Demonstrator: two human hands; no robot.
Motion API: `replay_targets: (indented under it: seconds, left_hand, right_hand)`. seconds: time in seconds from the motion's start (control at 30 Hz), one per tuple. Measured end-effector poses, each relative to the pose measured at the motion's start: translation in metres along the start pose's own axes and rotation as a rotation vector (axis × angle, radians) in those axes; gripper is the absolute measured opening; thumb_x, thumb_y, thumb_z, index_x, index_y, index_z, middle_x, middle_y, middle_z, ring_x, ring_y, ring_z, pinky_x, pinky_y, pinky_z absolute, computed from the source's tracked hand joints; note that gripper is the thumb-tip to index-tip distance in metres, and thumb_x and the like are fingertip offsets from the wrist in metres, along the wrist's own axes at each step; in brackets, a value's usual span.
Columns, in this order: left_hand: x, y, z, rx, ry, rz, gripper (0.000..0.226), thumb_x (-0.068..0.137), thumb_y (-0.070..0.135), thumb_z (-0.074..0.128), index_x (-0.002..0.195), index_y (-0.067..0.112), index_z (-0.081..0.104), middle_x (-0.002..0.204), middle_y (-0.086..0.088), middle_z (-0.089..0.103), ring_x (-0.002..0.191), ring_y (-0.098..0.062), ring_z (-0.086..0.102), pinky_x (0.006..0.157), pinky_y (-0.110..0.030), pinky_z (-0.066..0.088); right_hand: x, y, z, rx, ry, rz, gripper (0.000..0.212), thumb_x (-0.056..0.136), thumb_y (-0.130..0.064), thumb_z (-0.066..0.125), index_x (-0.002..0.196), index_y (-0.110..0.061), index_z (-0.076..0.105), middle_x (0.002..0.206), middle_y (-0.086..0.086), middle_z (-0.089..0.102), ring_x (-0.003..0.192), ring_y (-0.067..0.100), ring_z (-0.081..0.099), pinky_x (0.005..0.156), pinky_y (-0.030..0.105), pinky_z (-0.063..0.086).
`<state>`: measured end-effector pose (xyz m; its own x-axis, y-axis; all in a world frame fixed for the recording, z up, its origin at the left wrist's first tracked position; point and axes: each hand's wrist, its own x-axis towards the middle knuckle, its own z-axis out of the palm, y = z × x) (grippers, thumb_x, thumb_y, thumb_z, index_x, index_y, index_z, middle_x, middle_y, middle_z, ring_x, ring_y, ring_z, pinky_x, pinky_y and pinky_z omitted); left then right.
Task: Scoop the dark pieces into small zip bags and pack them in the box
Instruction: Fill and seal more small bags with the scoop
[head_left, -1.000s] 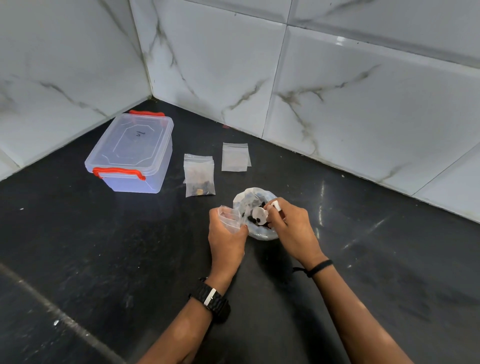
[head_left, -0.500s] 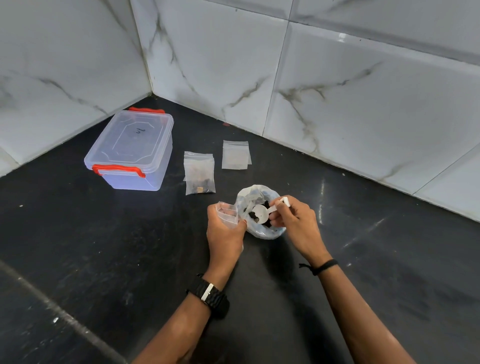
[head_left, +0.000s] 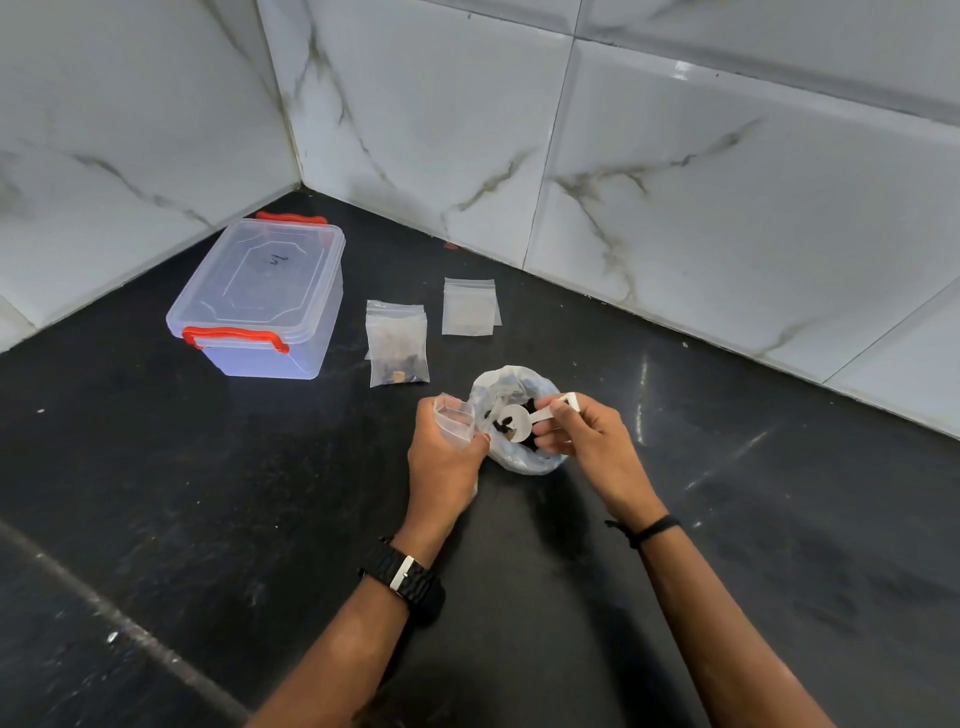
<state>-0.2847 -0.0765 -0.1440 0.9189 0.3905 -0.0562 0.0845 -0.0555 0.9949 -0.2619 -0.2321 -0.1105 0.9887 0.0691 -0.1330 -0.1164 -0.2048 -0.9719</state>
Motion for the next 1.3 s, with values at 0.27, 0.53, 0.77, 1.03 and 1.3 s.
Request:
replay_targets:
  seconds: [0.27, 0.53, 0.77, 1.03, 1.3]
  left_hand:
    - [-0.004, -0.001, -0.001, 0.009, 0.034, 0.005, 0.037, 0.076, 0.001, 0.07, 0.106, 0.015, 0.052, 0.093, 0.007, 0.06, 0.086, -0.011, 0.059, 0.073, -0.015, 0.046]
    - [-0.01, -0.003, -0.011, 0.191, 0.042, 0.115, 0.041, 0.074, 0.022, 0.08, 0.104, 0.025, 0.052, 0.103, 0.004, 0.053, 0.092, -0.004, 0.054, 0.072, -0.009, 0.04]
    - [-0.012, 0.0, -0.009, 0.312, -0.017, 0.224, 0.041, 0.073, 0.034, 0.079, 0.105, 0.026, 0.055, 0.101, 0.007, 0.056, 0.093, -0.009, 0.056, 0.079, -0.029, 0.052]
    - [-0.012, 0.014, -0.009, 0.272, -0.043, 0.234, 0.041, 0.067, 0.049, 0.068, 0.1, 0.03, 0.051, 0.096, 0.01, 0.062, 0.089, -0.009, 0.061, 0.078, -0.033, 0.054]
    - [-0.012, 0.013, -0.008, 0.228, -0.044, 0.186, 0.037, 0.071, 0.044, 0.07, 0.1, 0.034, 0.048, 0.096, 0.013, 0.06, 0.092, -0.01, 0.061, 0.081, -0.035, 0.055]
  right_hand:
    - [0.003, 0.0, 0.0, 0.231, 0.089, 0.104, 0.028, 0.098, -0.012, 0.042, 0.091, -0.005, 0.068, 0.074, 0.011, 0.068, 0.063, 0.018, 0.062, 0.065, 0.029, 0.055]
    - [-0.006, -0.009, -0.007, 0.309, 0.088, 0.095, 0.029, 0.099, -0.011, 0.04, 0.101, 0.004, 0.065, 0.073, 0.012, 0.068, 0.063, 0.019, 0.062, 0.066, 0.03, 0.055]
    - [-0.036, -0.043, 0.0, 0.081, 0.051, -0.302, 0.023, 0.098, -0.02, 0.047, 0.104, -0.01, 0.067, 0.088, 0.012, 0.07, 0.077, 0.021, 0.066, 0.071, 0.026, 0.055]
    - [-0.055, -0.037, 0.012, -0.663, -0.114, -0.674, 0.034, 0.094, -0.026, 0.048, 0.126, -0.026, 0.058, 0.112, -0.007, 0.067, 0.095, 0.009, 0.065, 0.075, 0.032, 0.056]
    - [-0.055, -0.039, 0.01, -0.536, -0.098, -0.663, 0.033, 0.092, -0.018, 0.057, 0.124, -0.024, 0.061, 0.112, -0.011, 0.066, 0.095, -0.002, 0.06, 0.079, 0.007, 0.047]
